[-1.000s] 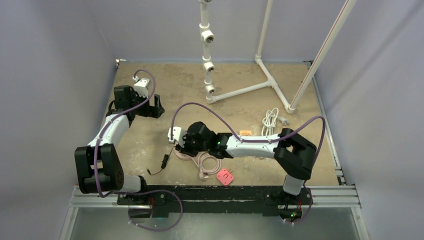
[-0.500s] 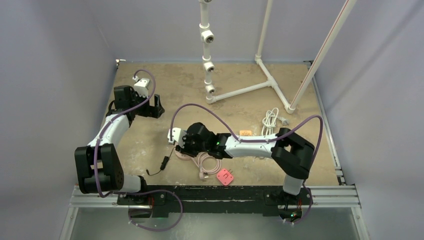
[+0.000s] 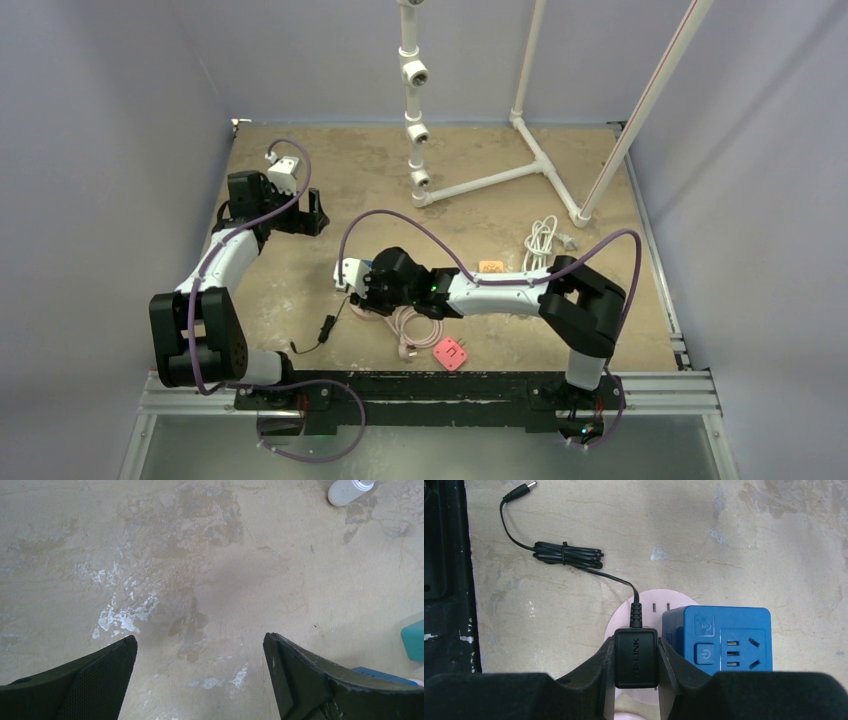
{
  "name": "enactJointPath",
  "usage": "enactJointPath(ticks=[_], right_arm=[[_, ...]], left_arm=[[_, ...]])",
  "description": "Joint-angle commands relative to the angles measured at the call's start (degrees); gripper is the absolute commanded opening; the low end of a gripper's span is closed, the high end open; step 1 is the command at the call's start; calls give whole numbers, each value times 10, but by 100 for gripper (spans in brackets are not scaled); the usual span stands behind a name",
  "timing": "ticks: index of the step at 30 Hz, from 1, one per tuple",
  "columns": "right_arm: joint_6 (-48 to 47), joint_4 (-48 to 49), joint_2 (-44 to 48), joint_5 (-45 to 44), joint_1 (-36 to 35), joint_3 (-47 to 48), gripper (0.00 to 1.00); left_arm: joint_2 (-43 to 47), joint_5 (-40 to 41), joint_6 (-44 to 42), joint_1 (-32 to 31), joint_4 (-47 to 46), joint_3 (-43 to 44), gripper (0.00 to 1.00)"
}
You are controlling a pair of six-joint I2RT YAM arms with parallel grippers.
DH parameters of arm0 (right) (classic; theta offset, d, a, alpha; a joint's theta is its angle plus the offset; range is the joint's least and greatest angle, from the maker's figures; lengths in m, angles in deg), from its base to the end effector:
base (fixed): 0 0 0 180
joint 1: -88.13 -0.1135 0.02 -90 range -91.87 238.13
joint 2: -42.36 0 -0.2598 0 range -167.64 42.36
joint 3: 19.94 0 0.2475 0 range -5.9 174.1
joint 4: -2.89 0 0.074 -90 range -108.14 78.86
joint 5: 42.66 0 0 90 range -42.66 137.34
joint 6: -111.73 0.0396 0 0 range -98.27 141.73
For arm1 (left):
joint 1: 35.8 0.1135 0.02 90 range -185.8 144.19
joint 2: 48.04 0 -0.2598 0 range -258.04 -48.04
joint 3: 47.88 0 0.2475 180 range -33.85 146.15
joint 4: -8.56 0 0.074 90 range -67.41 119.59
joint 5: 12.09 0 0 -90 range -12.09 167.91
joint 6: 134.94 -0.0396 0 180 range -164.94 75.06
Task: Insert the plug
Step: Insert the plug into the socket.
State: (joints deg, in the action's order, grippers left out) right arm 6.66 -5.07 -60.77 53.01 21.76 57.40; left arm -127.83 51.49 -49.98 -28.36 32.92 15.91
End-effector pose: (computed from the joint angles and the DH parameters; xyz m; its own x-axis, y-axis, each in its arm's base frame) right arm 0.1552 0.3645 0.1958 0.0306 -0.5756 -0.8171 -0.9700 0.1801 -0.1632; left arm 0.2951 0.0208 0.2301 -0.6203 -0.0017 -0.7844 0.2758 0.9357 -0.2201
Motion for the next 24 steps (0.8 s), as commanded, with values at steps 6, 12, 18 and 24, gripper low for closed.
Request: enactJointPath(ticks=[6,12,18,24], right_arm=[[-10,-18,-12,-15,-4,6,0],[-3,-28,-31,-17,-4,8,0],[2,-42,-60,-14,-5,15,0],[15,-28,-58,-15,-5,-16,0]], left_arm=[[9,-12,15,3,-26,-4,98],[12,-22,21,3,-24,0,98],[18,-35,28,3,-22,-1,98],[20,-42,26,3,-16,-3,98]])
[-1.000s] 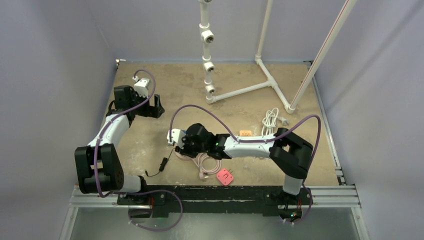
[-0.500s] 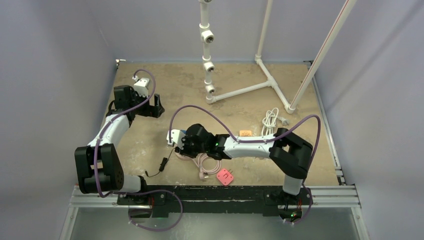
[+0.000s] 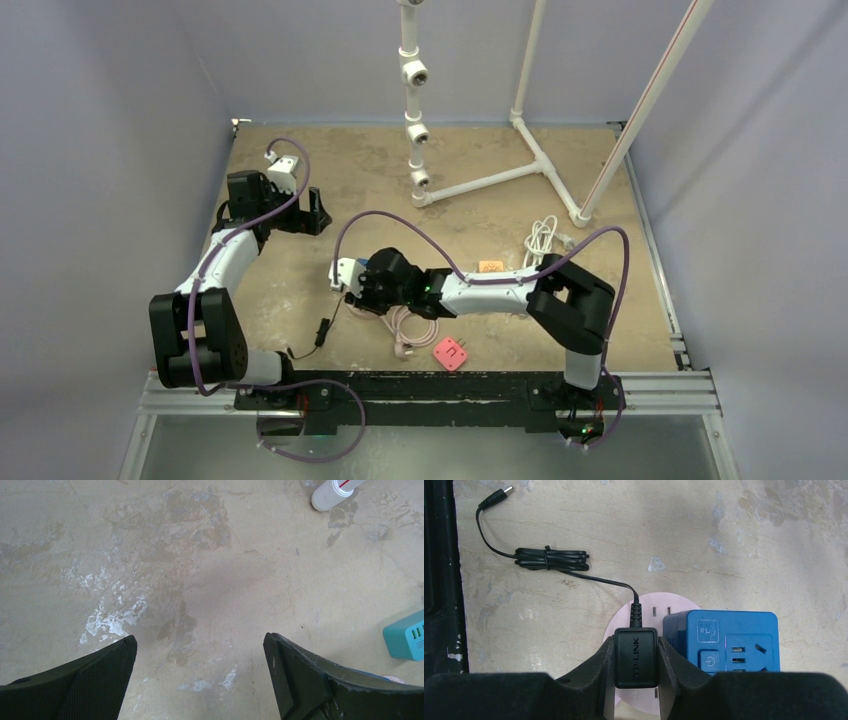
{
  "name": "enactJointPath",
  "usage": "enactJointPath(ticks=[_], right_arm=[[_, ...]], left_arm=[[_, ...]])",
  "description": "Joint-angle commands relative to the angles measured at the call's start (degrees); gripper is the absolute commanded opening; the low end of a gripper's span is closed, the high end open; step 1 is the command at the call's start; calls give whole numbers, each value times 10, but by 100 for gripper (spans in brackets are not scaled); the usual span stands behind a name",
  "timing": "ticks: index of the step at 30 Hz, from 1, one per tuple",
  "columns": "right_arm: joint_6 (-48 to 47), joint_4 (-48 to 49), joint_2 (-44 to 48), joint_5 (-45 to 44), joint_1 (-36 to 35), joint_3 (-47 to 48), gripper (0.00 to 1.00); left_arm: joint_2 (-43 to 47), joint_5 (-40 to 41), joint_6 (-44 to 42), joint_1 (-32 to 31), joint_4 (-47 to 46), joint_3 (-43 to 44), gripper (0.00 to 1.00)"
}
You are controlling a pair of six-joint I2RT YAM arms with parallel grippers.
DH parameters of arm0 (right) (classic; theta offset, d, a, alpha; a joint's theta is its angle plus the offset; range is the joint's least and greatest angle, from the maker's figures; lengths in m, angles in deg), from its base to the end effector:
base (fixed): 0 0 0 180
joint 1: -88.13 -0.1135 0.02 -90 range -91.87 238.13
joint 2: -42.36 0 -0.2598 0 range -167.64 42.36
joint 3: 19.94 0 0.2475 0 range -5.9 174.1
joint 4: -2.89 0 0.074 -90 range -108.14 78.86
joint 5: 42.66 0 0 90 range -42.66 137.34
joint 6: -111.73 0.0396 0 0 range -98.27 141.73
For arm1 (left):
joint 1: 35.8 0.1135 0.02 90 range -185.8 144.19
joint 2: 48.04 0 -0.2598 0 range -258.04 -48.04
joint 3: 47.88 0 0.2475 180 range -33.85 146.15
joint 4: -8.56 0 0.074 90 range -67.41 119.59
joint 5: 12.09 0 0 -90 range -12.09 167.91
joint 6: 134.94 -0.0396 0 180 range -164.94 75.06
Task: Insert the plug
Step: Insert the plug into the socket.
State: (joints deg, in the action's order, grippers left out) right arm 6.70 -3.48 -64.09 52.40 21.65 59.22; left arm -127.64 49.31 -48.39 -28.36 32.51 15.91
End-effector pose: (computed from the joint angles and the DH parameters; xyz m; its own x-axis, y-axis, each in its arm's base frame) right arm 0.1596 0.3754 0.1863 0.0308 -0.5765 -0.8165 -0.9678 0.1871 -0.1686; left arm 0.2948 0.0194 0.2320 -0.6179 -0.0274 -0.7858 0.2889 0.9216 -0.2593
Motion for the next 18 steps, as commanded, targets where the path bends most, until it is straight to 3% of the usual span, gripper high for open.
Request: enactJointPath(ticks=[1,6,9,11,18], right_arm=[[19,-41,-23,-8,-4,-40,0],[50,-68,-27,9,-3,-29,0],[56,-94,-25,6,-3,-4,27],[69,-87,-9,1,-3,-1,40],[86,-97,30,-30,-3,17,62]], left_arm=[[17,-21,9,3,-10,-2,99],[14,-30,6,4,2,12,98],[15,-38,5,3,10,16,99],[16,-40,-1,3,17,17,99],[30,-34,-14,4,38,25,99]])
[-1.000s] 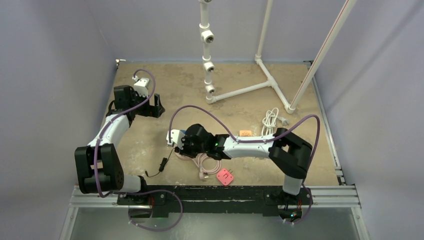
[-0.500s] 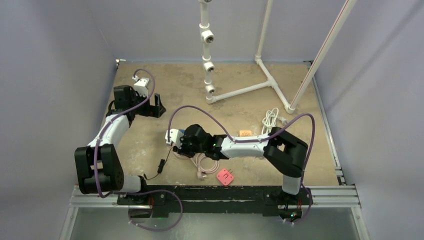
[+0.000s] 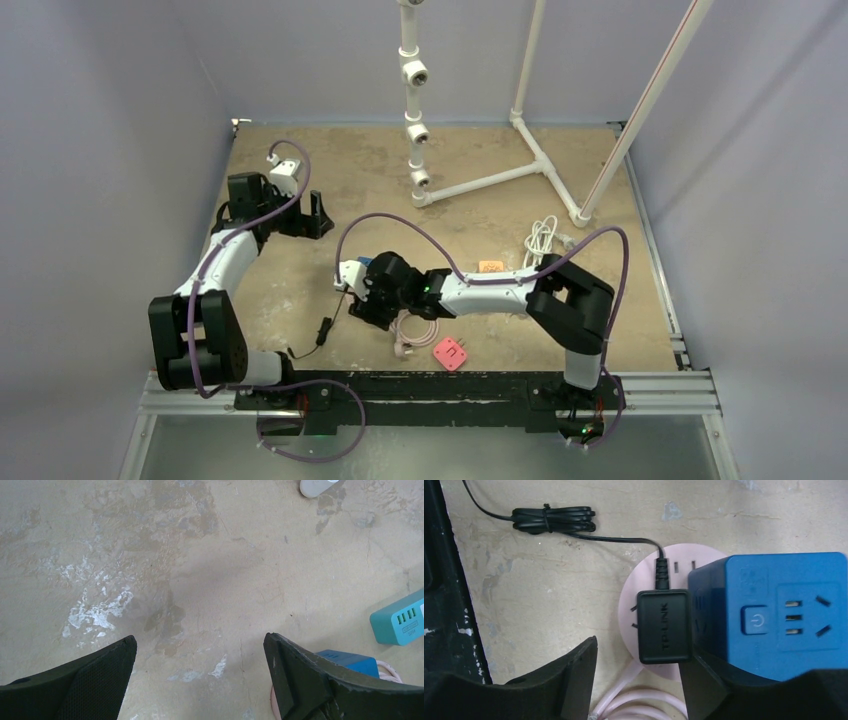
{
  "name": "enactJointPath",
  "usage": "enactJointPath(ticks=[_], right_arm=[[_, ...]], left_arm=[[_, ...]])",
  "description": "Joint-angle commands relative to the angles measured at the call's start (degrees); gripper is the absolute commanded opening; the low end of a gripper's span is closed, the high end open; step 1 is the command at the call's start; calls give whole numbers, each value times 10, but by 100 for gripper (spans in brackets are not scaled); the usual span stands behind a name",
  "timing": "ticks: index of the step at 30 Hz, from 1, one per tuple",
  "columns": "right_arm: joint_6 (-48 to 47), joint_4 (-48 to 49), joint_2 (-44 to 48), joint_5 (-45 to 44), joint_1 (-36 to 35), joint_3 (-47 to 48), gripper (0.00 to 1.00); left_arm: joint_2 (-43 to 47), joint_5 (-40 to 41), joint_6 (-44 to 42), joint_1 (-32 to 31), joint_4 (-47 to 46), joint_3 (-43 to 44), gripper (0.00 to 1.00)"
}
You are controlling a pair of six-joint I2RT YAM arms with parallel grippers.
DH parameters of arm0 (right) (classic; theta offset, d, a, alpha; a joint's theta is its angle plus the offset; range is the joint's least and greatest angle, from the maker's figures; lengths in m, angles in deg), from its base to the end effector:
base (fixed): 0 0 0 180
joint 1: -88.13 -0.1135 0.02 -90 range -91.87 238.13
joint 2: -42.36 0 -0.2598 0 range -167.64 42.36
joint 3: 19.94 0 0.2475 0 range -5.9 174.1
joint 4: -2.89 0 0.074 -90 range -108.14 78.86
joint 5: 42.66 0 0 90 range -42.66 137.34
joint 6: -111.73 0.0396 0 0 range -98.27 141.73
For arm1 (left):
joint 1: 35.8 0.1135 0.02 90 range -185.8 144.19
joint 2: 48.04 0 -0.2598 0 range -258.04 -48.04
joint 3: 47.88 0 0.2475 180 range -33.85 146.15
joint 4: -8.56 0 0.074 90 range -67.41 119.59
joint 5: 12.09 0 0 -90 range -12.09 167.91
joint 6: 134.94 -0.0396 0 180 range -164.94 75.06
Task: Insert the plug
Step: Insert the plug into the socket, then press the plug into the socket.
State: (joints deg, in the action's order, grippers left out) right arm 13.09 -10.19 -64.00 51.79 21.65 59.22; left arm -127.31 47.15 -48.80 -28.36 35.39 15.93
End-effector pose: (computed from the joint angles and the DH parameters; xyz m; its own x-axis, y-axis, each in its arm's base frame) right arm 0.1568 0.3679 0.1763 -0.1142 -0.6377 -0.7618 -0.9659 0.2506 -0.0650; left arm 0.2903 0.0175 0.2301 -0.6479 -0.0263 -0.7612 0.3082 0.9049 -0.2936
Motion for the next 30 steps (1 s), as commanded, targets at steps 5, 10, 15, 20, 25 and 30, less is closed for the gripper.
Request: enactJointPath(ticks=[5,10,15,20,25,30], right_arm=[[34,-38,44,-42,-4,28,76],[40,-70,69,-54,-4,45,77],[64,-107,97,-61,-4,61,64],[72,-96,111,-58,-4,70,26],[71,-86,83,-46,-4,91,0],[71,-84,60,-45,-4,98,0]], left_arm=[[30,-21,-17,3,27,33,99],[38,-26,-27,3,44,33,99],[41,-26,-33,3,51,33,99],[46,-27,-35,3,57,36,99],[48,-25,-39,4,57,32,99],[47,-26,-38,4,52,30,99]])
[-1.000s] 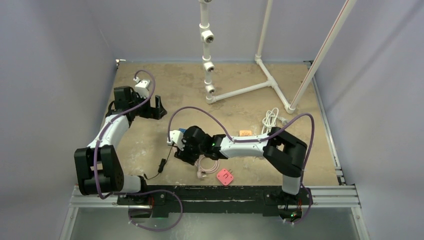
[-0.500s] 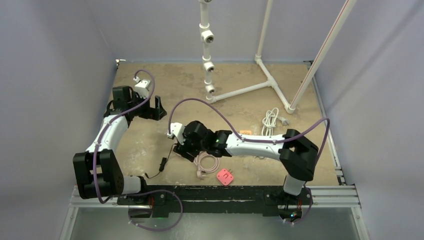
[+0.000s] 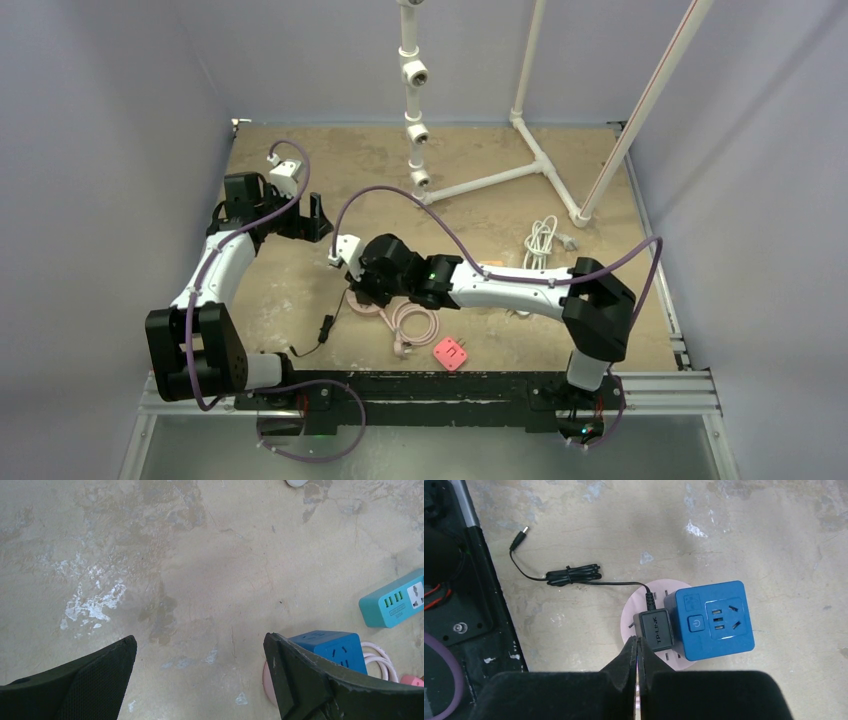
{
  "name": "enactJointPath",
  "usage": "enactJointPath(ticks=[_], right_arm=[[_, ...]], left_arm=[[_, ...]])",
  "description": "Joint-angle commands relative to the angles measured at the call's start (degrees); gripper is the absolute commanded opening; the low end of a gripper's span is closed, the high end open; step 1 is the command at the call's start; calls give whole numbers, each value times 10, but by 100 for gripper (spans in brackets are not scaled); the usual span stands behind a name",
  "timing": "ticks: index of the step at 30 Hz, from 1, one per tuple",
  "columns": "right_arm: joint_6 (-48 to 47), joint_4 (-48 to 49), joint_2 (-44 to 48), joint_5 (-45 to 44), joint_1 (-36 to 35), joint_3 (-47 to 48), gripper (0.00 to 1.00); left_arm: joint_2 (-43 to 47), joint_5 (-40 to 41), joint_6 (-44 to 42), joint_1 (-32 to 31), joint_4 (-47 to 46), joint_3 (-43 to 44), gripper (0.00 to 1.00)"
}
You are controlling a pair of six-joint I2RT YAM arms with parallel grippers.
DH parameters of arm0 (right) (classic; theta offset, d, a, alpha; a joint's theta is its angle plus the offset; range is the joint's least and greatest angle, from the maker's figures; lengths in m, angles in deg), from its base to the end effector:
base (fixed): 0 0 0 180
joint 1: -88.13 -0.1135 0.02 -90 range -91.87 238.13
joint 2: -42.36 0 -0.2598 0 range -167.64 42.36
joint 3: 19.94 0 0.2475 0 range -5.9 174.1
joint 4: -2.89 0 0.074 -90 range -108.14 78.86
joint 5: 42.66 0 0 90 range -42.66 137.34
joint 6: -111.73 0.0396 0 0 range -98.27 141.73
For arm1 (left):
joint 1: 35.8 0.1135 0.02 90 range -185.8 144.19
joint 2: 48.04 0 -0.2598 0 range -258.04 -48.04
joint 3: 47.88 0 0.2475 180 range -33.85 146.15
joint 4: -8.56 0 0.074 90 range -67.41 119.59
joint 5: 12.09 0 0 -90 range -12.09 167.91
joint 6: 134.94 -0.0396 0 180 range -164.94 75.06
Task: Insert the plug
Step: Press the plug into the socket.
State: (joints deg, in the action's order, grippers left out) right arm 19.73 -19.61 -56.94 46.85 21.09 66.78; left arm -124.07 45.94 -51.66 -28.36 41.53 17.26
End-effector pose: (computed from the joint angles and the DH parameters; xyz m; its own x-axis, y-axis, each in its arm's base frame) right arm 0.1550 0.3650 0.2507 -0.1920 -0.5427 -0.8177 -0.9253 0.3778 -0.0335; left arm 0.2783 0.0152 0.2443 -0.6509 0.0151 -0.7590 0.3473 0.8950 -0.2800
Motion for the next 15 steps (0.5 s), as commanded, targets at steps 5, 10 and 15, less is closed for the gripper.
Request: enactJointPath(ticks=[5,10,15], right_arm=[[4,16,-19,4,2,13,0],[-4,23,-27,4,2,12,0],[-6,32,-25,-2,2,7,0]], left_arm=[[15,-14,-9,3,-10,14,99],[15,-13,-9,3,-11,13,99],[13,-14,-7,3,-13,13,99]])
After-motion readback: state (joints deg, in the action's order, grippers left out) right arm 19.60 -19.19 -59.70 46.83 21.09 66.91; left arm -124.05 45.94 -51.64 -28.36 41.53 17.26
